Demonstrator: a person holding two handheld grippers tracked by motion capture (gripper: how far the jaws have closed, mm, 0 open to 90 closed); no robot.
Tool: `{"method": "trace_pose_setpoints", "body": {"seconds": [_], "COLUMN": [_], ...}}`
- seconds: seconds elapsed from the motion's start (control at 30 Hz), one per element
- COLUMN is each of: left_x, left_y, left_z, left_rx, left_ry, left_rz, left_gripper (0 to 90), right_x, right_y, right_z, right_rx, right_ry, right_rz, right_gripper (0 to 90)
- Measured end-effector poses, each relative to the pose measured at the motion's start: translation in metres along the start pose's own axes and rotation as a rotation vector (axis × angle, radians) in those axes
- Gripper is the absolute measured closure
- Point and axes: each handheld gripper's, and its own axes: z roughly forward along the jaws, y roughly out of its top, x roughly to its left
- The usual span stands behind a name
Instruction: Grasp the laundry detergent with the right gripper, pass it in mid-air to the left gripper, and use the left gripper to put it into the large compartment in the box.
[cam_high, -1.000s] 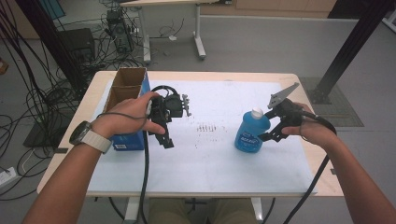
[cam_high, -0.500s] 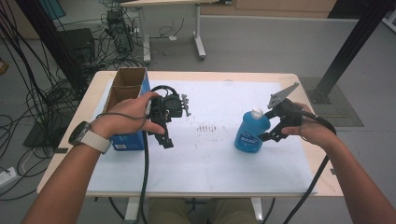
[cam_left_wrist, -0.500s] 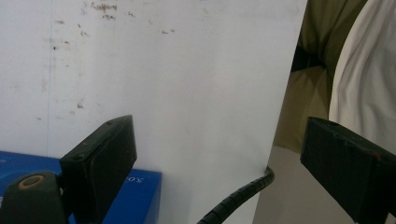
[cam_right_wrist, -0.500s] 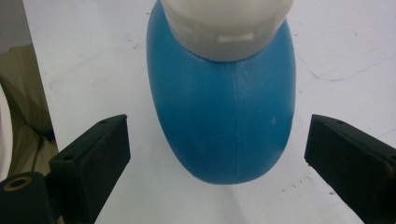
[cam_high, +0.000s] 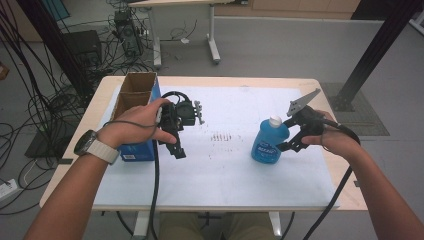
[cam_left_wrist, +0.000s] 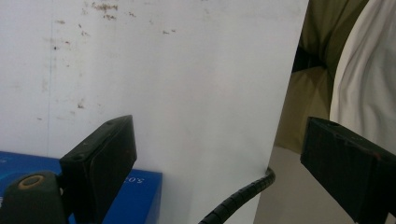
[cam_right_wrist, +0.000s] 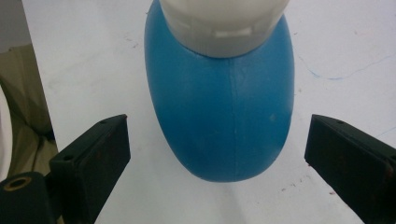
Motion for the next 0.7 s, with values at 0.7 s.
{"method": "trace_pose_setpoints", "body": {"seconds": [0.7], "left_x": [0.0002], "left_y": [0.0003], "left_z": [-0.0003], "left_rx": [0.002], "left_ry": [0.001], "left_rz": [0.001], "left_gripper": [10.9], "right_x": [-0.0005], "right_y": [-0.0005], "right_z": [0.0004], "right_rx": [0.002], "right_ry": [0.0], "right_rz": [0.002], "right_gripper": [6.7]}}
